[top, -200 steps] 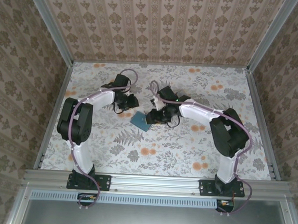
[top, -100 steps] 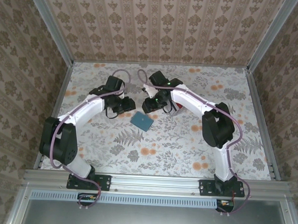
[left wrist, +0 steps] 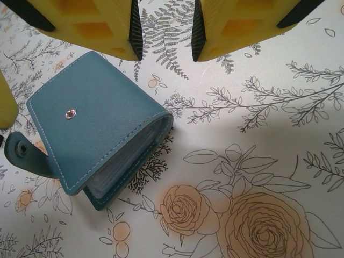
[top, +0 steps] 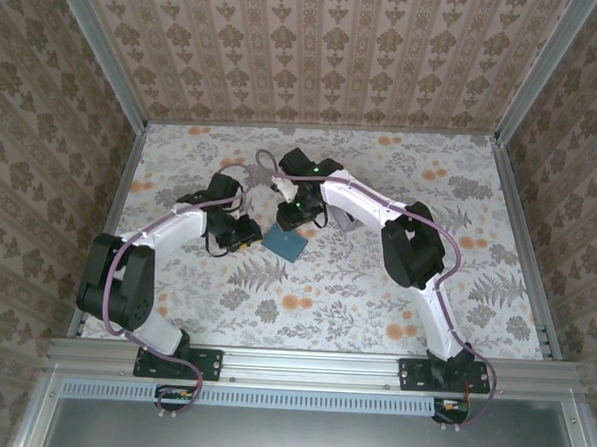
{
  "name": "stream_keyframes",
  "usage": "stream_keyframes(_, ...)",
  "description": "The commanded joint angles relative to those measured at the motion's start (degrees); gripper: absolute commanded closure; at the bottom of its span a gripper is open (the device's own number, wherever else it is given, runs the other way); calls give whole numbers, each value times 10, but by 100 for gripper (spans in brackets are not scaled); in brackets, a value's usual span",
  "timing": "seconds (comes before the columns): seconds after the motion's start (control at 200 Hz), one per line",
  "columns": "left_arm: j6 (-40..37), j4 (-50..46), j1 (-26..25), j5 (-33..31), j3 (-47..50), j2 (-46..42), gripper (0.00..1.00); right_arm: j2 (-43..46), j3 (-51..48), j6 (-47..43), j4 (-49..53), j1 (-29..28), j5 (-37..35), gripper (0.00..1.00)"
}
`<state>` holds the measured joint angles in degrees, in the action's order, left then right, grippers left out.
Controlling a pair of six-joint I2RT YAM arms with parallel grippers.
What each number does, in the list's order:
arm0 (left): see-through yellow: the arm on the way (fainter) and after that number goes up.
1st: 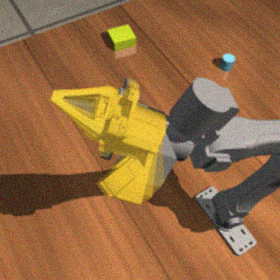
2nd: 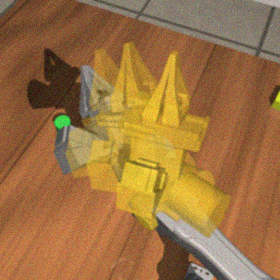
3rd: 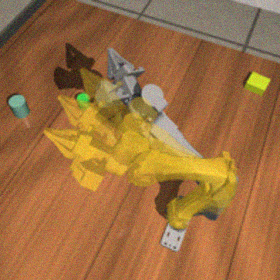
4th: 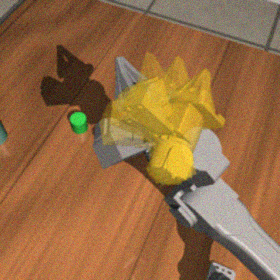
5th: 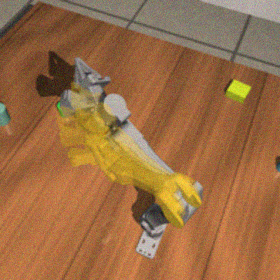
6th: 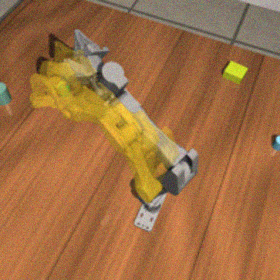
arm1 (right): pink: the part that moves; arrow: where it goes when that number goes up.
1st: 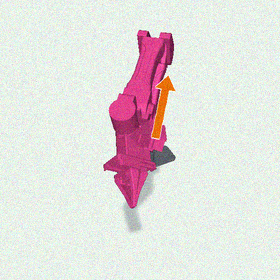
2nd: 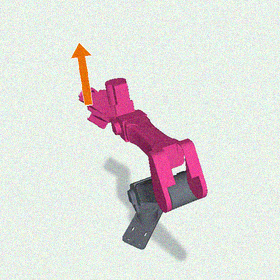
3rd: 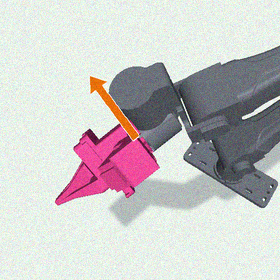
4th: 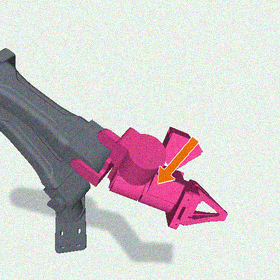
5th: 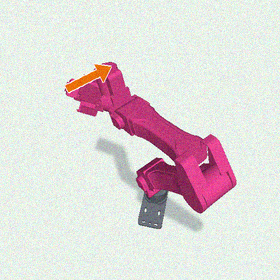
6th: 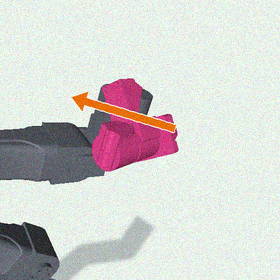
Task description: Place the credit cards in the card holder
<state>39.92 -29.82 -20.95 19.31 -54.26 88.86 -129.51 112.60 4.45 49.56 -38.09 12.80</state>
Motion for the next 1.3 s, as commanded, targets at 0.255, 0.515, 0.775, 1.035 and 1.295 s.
stream_keyframes(0.255, 6, 15, 6, 4, 12, 1, 66, -26, 36, -2, 38, -1, -24, 72)
stream_keyframes(0.515, 5, 17, 8, 7, 13, 5, 66, -32, 43, 0, 41, 0, -33, 82)
stream_keyframes(0.775, 13, 18, -3, 15, 11, 6, 66, -15, 34, 7, 36, 11, -10, 93)
stream_keyframes(1.035, 48, 78, -34, 44, 20, 54, 67, 51, -79, 27, -39, 32, 71, 95)
stream_keyframes(1.295, 40, 91, -36, 51, -25, 114, 68, 96, -178, 45, -86, 32, 76, 95)
